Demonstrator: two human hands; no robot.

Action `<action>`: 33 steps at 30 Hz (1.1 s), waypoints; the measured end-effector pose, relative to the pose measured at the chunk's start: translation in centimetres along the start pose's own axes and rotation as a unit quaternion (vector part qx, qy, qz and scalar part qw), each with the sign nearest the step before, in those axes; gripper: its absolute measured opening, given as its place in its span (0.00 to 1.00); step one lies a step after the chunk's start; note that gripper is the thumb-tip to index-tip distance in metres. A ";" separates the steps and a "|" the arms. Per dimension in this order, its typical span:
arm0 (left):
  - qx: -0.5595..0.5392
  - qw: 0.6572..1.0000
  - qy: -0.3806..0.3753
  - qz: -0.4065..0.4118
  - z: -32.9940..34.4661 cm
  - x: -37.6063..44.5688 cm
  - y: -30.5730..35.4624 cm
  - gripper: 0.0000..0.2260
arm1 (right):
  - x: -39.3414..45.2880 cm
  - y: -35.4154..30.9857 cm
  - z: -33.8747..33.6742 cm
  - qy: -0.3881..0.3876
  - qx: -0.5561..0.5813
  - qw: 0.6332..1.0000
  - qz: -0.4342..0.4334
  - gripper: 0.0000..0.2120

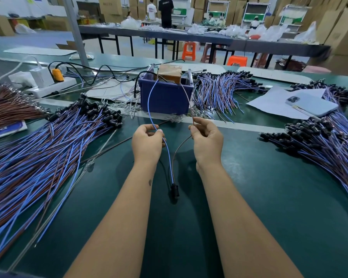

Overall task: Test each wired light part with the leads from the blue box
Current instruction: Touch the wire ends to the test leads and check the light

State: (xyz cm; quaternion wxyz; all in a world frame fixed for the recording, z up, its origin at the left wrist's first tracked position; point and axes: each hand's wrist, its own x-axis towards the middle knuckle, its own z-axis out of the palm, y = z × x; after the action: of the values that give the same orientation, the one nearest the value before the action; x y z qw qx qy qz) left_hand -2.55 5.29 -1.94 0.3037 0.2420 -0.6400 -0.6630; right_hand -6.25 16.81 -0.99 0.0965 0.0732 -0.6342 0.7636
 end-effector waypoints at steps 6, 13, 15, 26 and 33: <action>-0.011 1.000 0.005 -0.005 0.0 0.2 0.0 0.06 | -0.1 0.2 0.2 -0.017 -0.015 1.000 -0.006 0.11; -0.018 1.000 0.011 -0.005 0.0 0.2 0.0 0.07 | 0.0 0.3 0.1 -0.023 -0.015 1.000 -0.004 0.11; -0.019 1.000 0.010 -0.005 0.0 0.2 0.0 0.07 | 0.0 0.3 0.0 -0.024 -0.016 1.000 -0.004 0.12; -0.022 1.000 0.004 0.005 0.0 -0.1 0.2 0.07 | -0.1 0.5 0.2 -0.050 -0.025 0.998 0.000 0.12; -0.016 1.000 0.003 0.001 0.0 0.0 0.2 0.06 | -0.1 0.3 0.2 -0.057 -0.030 0.998 -0.005 0.12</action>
State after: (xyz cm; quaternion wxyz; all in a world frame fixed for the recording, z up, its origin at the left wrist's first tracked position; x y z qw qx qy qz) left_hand -2.54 5.32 -1.74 0.3101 0.2387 -0.6289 -0.6718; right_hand -6.17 16.59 -1.26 0.0661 0.1166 -0.6610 0.7383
